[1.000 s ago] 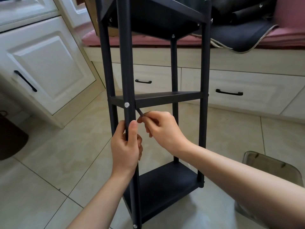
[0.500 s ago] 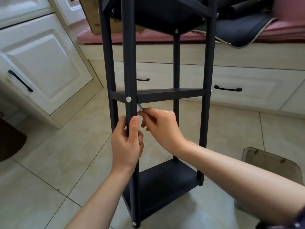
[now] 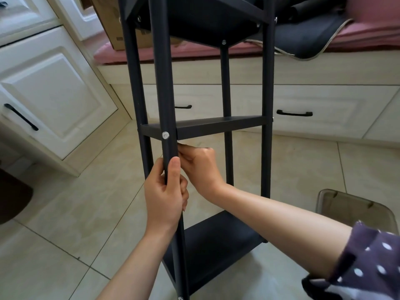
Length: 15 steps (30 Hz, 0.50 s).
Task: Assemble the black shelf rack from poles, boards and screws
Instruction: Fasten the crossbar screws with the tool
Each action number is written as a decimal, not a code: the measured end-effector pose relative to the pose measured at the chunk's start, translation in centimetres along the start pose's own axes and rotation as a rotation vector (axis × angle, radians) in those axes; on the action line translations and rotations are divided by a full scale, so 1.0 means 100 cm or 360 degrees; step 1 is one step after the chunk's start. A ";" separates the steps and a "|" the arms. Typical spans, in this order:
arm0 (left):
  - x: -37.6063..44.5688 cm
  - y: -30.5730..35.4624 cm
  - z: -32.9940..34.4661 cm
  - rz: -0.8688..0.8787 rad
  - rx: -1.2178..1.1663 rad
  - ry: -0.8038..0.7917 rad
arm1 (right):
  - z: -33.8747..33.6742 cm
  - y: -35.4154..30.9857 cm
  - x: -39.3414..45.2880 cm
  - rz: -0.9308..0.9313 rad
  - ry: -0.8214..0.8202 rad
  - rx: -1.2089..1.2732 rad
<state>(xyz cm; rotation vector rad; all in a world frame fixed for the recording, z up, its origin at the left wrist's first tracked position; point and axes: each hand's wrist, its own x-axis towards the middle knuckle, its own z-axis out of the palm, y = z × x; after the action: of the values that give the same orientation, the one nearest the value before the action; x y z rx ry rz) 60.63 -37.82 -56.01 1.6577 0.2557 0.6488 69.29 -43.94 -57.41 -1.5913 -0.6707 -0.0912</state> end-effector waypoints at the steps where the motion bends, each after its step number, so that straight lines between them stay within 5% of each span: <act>1: 0.000 0.000 0.000 0.0004 -0.0004 -0.0004 | 0.000 0.000 0.001 0.0014 0.0001 0.0013; 15: 0.000 0.007 0.005 0.0012 -0.0008 -0.0045 | -0.053 -0.017 -0.016 0.0155 -0.0151 -0.0248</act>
<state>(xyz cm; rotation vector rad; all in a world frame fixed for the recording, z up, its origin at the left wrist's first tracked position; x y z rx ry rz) 60.73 -38.40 -55.35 1.6625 0.2272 0.6309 68.89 -49.49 -55.81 -1.7848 -0.6715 0.0043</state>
